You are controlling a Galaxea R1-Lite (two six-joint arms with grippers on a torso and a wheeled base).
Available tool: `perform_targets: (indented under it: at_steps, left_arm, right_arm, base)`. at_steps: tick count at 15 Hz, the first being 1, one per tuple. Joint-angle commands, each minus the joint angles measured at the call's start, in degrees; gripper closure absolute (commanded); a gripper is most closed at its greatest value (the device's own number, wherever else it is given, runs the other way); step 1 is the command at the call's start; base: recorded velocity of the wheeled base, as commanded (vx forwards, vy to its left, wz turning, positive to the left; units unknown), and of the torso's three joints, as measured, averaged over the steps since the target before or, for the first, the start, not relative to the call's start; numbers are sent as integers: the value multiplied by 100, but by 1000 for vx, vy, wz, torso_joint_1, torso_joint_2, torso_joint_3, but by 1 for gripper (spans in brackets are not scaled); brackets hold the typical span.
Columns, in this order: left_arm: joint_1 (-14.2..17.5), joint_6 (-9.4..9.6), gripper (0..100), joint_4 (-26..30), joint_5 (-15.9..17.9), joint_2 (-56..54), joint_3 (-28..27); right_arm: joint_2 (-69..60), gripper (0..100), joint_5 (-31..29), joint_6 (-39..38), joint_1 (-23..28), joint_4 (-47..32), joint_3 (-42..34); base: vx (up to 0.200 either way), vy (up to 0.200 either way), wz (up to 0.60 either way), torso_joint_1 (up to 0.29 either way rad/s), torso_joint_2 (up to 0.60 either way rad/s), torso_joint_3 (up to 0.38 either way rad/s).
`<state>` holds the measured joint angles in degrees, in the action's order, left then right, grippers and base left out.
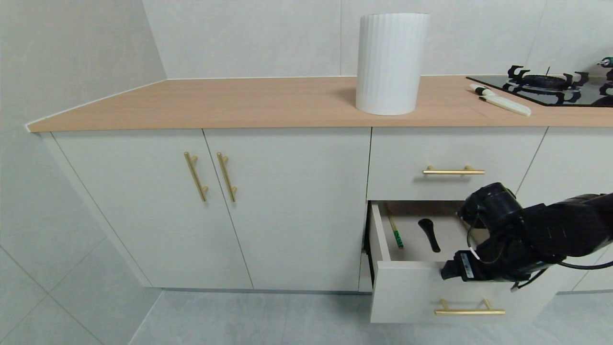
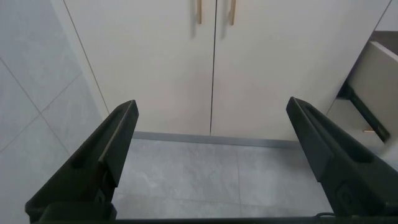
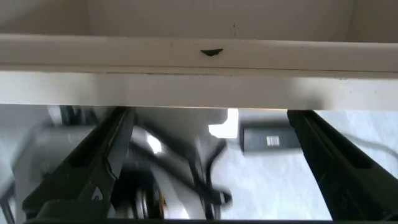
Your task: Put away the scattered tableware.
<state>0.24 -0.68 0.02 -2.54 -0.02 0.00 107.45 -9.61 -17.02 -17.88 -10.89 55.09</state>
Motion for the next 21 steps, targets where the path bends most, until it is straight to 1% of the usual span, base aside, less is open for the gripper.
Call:
perform_targets:
  at_steps: [1,3,7,8,11,13,16,19,21]
  left_arm:
    - [2,-2,0,-2,-1,2,0]
    - [2,-2,0,-2,-1,2,0]
    - [2,-2,0,6,-1,2,0]
    - [2,-2,0,-2,-1,2,0]
    - [2,-2,0,-2,-1,2,0]
    - [2,-2,0,-2,-1,2,0]
    - [2,-2,0,6,-1,2,0]
    - [2,-2,0,6,-1,2,0]
    - [2,-2,0,-2,-1,2,0]
  right_arm:
    - [532,0,3,6,162,-28,476]
    - [953,0,3,164,294,-28,1083]
    - [1419,0,3,296,452,-28,1830]
    - [1569,0,3,375,575,-28,2102]
    - [1771,0,3,375,699,-28,2480]
    - [1868,0,3,357,760,34,2603]
    - [1982,0,-59,340,804,799,2551]
    - [2017,0,-182,260,822,1010,2568]
    - [2096,0,-358,190,822,1308,2559]
  base:
    - [0,0,0,0,0,0]
    - [0,0,0,0,0,0]
    - [0,0,0,0,0,0]
    - [0,0,0,0,0,0]
    - [0,0,0,0,0,0]
    - [0,0,0,0,0,0]
    - [0,0,0,0,0,0]
    - [0,0,0,0,0,0]
    - [0,0,0,0,0,0]
